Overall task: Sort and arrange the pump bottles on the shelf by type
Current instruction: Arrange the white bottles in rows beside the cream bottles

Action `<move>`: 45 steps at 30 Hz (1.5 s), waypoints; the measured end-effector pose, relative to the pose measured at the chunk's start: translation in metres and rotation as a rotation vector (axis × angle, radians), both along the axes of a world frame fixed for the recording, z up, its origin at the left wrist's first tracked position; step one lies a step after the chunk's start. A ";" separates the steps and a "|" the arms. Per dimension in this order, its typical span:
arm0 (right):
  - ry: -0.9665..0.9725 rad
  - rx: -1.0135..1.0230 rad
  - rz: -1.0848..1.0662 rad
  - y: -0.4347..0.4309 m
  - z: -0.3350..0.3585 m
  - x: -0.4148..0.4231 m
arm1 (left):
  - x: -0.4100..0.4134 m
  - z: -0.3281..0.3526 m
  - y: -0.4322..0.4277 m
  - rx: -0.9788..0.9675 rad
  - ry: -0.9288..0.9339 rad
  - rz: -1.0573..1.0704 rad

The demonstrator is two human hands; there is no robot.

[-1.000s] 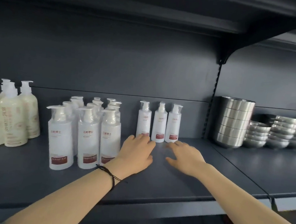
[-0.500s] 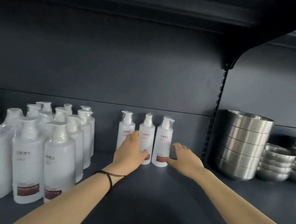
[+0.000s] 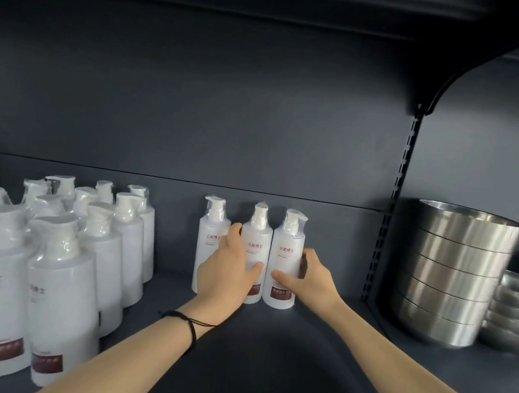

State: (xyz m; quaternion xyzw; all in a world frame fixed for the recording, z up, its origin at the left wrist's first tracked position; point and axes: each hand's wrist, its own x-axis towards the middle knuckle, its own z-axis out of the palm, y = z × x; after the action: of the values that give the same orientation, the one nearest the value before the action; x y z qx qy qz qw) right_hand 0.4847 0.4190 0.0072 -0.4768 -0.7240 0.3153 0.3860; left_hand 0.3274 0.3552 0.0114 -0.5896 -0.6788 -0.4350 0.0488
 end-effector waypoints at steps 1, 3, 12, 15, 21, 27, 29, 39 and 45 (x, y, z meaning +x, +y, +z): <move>-0.011 -0.001 -0.004 0.000 0.002 0.001 | -0.001 0.000 0.001 -0.010 -0.018 -0.006; -0.033 -0.001 -0.008 -0.001 0.005 0.002 | -0.002 -0.001 0.003 -0.037 -0.083 -0.039; -0.062 -0.011 -0.015 -0.024 0.012 0.010 | -0.010 0.006 -0.014 -0.112 -0.193 -0.173; -0.059 -0.021 -0.021 -0.041 0.013 0.010 | -0.014 0.007 -0.031 -0.113 -0.179 -0.227; -0.025 -0.074 -0.052 -0.082 0.011 0.005 | -0.029 0.009 -0.068 -0.121 -0.238 -0.329; 0.056 -0.116 -0.030 -0.130 0.006 -0.014 | -0.050 0.008 -0.126 -0.137 -0.336 -0.463; 0.063 -0.120 -0.035 -0.147 0.006 -0.023 | -0.060 0.007 -0.143 -0.143 -0.333 -0.481; 0.119 -0.113 -0.008 -0.220 0.000 -0.078 | -0.116 -0.002 -0.219 -0.083 -0.378 -0.524; 0.077 -0.110 0.050 -0.261 0.002 -0.119 | -0.169 -0.004 -0.263 -0.034 -0.409 -0.467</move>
State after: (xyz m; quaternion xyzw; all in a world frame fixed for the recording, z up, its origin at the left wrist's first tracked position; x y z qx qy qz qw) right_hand 0.3655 0.1577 0.0087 -0.4666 -0.7018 0.3824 0.3788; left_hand 0.1584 0.0919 0.0070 -0.6309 -0.5278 -0.5324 -0.2000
